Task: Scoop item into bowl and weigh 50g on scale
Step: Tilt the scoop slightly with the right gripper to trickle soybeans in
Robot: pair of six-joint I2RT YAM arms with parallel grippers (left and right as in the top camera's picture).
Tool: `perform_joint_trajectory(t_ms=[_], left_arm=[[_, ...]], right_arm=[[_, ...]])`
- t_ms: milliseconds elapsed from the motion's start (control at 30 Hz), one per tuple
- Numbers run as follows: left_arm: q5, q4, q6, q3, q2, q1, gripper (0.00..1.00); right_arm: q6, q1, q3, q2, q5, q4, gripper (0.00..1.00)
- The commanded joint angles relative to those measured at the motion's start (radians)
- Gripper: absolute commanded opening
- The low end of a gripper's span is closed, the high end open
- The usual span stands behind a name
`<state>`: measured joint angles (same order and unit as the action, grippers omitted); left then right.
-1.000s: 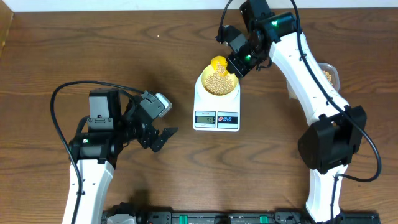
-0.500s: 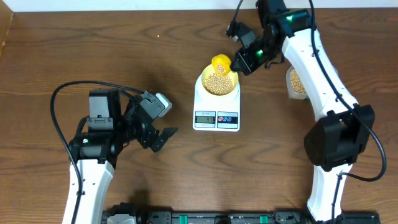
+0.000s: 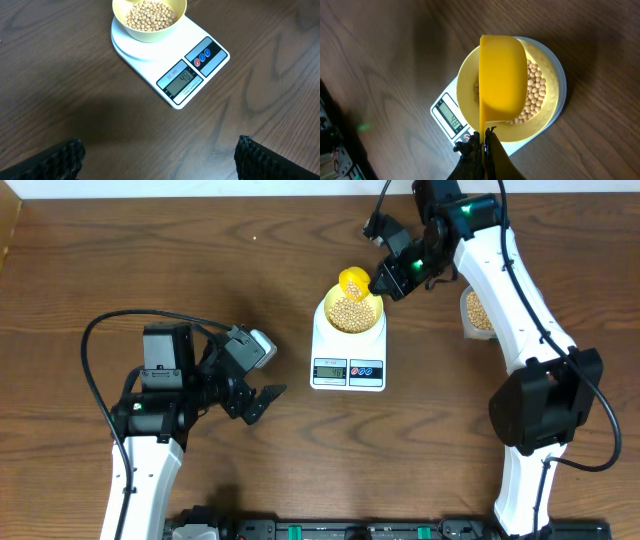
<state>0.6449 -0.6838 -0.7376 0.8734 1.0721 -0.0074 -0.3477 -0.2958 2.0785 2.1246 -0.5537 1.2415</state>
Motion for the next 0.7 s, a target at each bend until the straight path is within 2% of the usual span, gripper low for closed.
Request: perform_joint_trajectory(t_ms=[0,667], left_arm=[[-0.003,-0.003,-0.006,-0.003,0.005,0.005,0.98],[-0.003,-0.003,-0.006,-0.003,0.005,0.005,0.98]], right_arm=[[0.003,0.002,0.020,-0.026,-0.008,-0.001,0.01],[0.003,0.001,0.020,-0.026,0.005,0.023,0.01]])
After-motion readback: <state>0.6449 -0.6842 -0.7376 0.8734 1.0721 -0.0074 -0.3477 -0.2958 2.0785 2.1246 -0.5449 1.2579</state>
